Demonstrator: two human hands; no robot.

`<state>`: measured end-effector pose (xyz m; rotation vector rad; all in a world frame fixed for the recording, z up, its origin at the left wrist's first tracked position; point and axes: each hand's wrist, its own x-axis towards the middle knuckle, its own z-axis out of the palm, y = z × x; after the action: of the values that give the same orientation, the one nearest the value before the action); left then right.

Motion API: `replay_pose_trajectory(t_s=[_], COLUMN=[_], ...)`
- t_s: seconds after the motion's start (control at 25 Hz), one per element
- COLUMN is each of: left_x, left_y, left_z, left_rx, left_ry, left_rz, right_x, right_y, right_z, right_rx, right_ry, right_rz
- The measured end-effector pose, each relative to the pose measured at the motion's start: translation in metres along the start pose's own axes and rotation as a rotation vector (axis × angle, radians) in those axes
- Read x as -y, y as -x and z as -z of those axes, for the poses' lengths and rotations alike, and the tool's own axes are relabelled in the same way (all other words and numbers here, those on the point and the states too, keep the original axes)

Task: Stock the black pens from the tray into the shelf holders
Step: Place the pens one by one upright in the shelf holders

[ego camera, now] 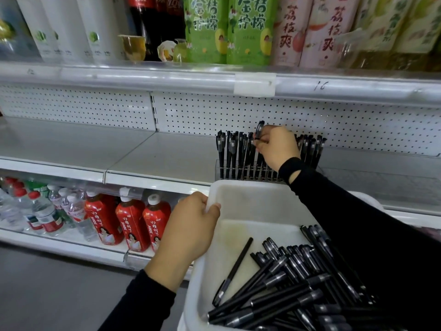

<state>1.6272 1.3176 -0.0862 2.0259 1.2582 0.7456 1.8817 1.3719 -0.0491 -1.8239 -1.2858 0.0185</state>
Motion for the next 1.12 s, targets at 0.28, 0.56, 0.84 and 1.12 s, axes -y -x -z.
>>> replay_pose_trajectory(t_s=[0.28,0.56,0.84,1.12], left_x=[0.0,0.0,0.001,-0.002], left_y=[0.0,0.001,0.0,0.001], left_z=[-0.001,-0.001,0.0,-0.001], left_rx=[-0.001,0.0,0.012,-0.001], left_ry=[0.015,0.0,0.024,0.0], left_rz=[0.011,0.004,0.017,-0.013], right_x=[-0.018,-0.007,0.007,0.047], right_y=[0.0,-0.008,0.017,0.12], right_z=[-0.019,-0.026,0.004,0.043], right_rx=[0.133,0.29,0.168,0.706], right_ry=[0.111,0.368,0.435,0.405], right_rz=[-0.081,-0.122,0.016,0.448])
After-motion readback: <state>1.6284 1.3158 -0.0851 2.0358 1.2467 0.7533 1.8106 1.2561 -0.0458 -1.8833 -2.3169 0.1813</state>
